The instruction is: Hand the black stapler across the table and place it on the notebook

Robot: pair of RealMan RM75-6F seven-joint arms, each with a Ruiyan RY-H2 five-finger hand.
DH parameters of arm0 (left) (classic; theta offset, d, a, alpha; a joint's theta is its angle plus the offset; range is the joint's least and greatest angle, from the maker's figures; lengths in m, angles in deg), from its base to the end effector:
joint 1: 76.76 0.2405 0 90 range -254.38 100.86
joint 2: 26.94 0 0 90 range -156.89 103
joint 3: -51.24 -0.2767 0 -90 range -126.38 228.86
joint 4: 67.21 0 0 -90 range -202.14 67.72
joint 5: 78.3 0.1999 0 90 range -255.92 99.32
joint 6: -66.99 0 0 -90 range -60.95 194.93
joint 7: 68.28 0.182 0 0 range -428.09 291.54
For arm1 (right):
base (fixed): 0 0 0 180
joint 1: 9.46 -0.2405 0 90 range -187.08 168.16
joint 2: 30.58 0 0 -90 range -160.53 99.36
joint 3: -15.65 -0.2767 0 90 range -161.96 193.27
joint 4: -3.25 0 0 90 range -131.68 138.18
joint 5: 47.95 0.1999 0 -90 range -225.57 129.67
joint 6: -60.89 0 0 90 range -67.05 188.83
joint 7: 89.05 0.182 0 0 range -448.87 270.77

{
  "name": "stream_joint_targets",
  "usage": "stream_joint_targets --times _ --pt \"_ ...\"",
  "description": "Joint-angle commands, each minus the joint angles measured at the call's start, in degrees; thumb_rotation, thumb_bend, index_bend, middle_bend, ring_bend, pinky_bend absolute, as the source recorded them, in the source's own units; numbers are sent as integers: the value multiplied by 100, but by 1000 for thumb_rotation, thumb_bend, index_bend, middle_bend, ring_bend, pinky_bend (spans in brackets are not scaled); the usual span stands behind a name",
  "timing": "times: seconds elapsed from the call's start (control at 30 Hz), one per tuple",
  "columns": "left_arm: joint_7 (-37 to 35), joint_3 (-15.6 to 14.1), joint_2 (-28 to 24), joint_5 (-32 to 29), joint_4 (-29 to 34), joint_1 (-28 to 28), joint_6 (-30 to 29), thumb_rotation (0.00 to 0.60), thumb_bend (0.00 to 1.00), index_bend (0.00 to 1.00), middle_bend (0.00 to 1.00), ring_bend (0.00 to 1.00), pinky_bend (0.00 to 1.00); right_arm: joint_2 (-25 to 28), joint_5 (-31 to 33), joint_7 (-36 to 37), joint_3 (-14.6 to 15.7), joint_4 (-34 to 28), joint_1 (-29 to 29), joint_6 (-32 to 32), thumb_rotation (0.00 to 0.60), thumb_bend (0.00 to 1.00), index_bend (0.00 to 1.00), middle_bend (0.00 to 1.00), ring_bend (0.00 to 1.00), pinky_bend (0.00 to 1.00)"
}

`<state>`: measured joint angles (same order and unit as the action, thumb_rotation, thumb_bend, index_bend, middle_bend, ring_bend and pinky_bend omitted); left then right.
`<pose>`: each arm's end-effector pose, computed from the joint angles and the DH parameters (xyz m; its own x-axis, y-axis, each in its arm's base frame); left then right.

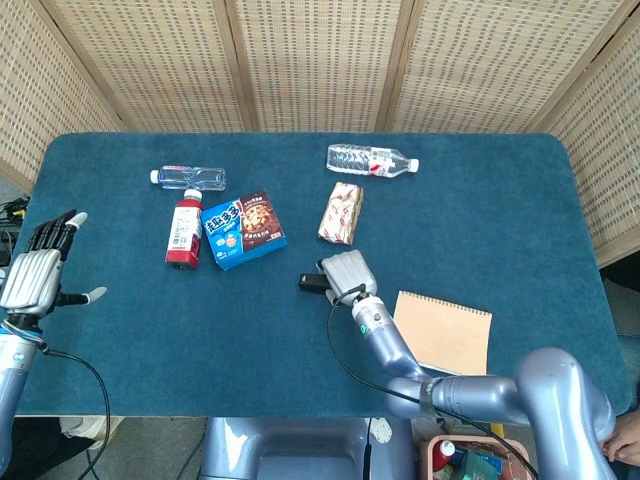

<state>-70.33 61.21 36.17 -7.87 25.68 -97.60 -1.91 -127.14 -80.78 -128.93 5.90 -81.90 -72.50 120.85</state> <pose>-0.2941 0.3302 0.1746 0.2985 0.0599 0.9525 0.9544 -0.0127 -0.2983 -0.0645 -0.4167 -0.0676 0.5528 -0.2906 0.7810 -0.8195 -0.3594 0.4464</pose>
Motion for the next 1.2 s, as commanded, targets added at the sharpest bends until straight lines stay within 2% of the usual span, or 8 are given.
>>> stream_joint_targets --times 0.03,0.27,0.5,0.67,0.87,1.0,1.07,1.2 --pt "-3 -9 -3 23 15 0 3 600 0 0 0 0 0 611 -603 277 148 -703 415 482 600 430 532 631 568 650" --pt "47 -70 19 131 73 -14 31 600 0 0 0 0 0 1560 -1532 848 896 -1551 1349 1032 600 434 532 631 568 650" --pt "88 -106 33 223 141 -6 -9 600 0 0 0 0 0 1737 -2442 1512 1639 -1264 2126 1174 600 434 532 631 568 650" --pt "123 -114 43 239 157 -7 -17 600 0 0 0 0 0 1554 -2959 1782 1832 -848 2458 1277 600 434 532 631 568 649" --pt "139 -116 49 231 159 -10 -9 600 0 0 0 0 0 1280 -3235 2016 1815 -326 2708 1265 600 434 532 631 568 641" --pt "133 -111 48 217 157 -6 -10 600 0 0 0 0 0 1218 -3371 2122 1844 -49 2814 1198 600 326 480 553 534 471" --pt "135 -110 47 210 159 -8 -3 600 0 0 0 0 0 1211 -3474 2188 1862 91 2856 1154 600 196 373 406 401 325" --pt "151 -115 46 213 171 -9 1 600 0 0 0 0 0 1228 -3585 2363 1834 208 2944 1040 600 105 219 224 175 172"
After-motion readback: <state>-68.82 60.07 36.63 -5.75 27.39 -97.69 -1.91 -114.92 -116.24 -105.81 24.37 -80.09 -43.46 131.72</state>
